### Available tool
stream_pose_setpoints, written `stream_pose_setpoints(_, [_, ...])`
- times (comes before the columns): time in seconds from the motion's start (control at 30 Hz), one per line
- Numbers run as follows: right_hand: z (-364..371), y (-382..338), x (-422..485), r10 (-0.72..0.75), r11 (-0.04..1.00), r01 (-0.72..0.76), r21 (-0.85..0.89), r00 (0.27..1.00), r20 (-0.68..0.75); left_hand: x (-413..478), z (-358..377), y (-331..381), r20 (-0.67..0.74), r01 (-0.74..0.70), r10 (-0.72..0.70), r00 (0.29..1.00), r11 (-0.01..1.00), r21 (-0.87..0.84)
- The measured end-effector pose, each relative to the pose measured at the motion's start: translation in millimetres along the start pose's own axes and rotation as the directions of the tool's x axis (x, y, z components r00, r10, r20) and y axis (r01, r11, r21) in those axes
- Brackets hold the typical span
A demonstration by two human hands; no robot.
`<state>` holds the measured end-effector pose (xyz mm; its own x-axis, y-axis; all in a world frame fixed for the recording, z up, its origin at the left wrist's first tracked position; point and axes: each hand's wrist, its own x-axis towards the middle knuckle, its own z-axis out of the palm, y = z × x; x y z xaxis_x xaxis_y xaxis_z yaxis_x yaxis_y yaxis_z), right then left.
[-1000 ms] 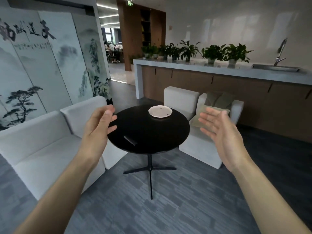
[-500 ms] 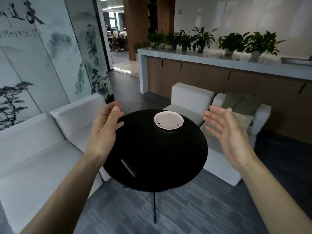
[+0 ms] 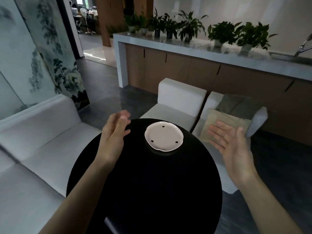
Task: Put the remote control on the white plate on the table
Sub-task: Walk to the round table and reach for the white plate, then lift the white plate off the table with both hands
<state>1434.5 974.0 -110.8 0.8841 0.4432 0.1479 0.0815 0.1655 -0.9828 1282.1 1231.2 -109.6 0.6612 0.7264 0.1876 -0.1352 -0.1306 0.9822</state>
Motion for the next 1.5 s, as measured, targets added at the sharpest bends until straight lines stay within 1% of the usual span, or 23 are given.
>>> stream_pose_setpoints(0.13, [10,34,41,0.041,0.999,-0.041,0.03,0.999,-0.011,41,13,-32,0.025,0.057,-0.058,0.998,0.998,0.028])
stream_pose_setpoints(0.33, [16,95,112,0.109,0.993,-0.108,0.054,0.994,-0.013,90,23,-85,0.002,0.075,-0.076,0.997,0.991,0.11])
stream_pose_setpoints(0.43, [14,129,152,0.124,0.992,-0.124,0.026,0.992,-0.015,110,35,-120,-0.005,0.103,-0.103,0.995,0.983,0.152])
stream_pose_setpoints(0.6, [-4,216,204,0.176,0.982,-0.178,-0.064,0.984,-0.04,139,69,-211,-0.033,0.189,-0.187,0.982,0.952,0.242])
stream_pose_setpoints(0.7, [-12,268,234,0.198,0.965,-0.207,-0.162,0.977,-0.074,157,87,-266,-0.06,0.269,-0.265,0.962,0.903,0.334])
stream_pose_setpoints(0.77, [-16,301,255,0.193,0.939,-0.213,-0.269,0.976,-0.097,169,96,-296,-0.094,0.319,-0.306,0.947,0.872,0.372])
stream_pose_setpoints(0.83, [-20,330,275,0.219,0.891,-0.24,-0.384,0.971,-0.099,182,105,-319,-0.14,0.37,-0.343,0.929,0.838,0.4])
stream_pose_setpoints(0.93, [-23,362,300,0.264,0.794,-0.275,-0.542,0.959,-0.099,200,115,-344,-0.222,0.454,-0.397,0.891,0.746,0.488])
stream_pose_setpoints(1.0, [-22,372,313,0.271,0.706,-0.269,-0.655,0.957,-0.1,209,119,-355,-0.257,0.504,-0.436,0.862,0.686,0.526])
stream_pose_setpoints(1.03, [-21,373,317,0.261,0.674,-0.255,-0.693,0.96,-0.1,211,119,-360,-0.259,0.507,-0.441,0.859,0.671,0.541])
stream_pose_setpoints(1.17, [-22,375,327,0.251,0.585,-0.257,-0.769,0.959,-0.13,215,123,-366,-0.269,0.509,-0.438,0.858,0.658,0.555])
stream_pose_setpoints(1.3, [-20,374,328,0.287,0.567,-0.272,-0.777,0.95,-0.123,219,121,-368,-0.292,0.511,-0.421,0.859,0.665,0.544])
stream_pose_setpoints(1.5, [-12,357,320,0.276,0.605,-0.293,-0.74,0.949,-0.15,217,109,-360,-0.316,0.478,-0.36,0.878,0.692,0.541])
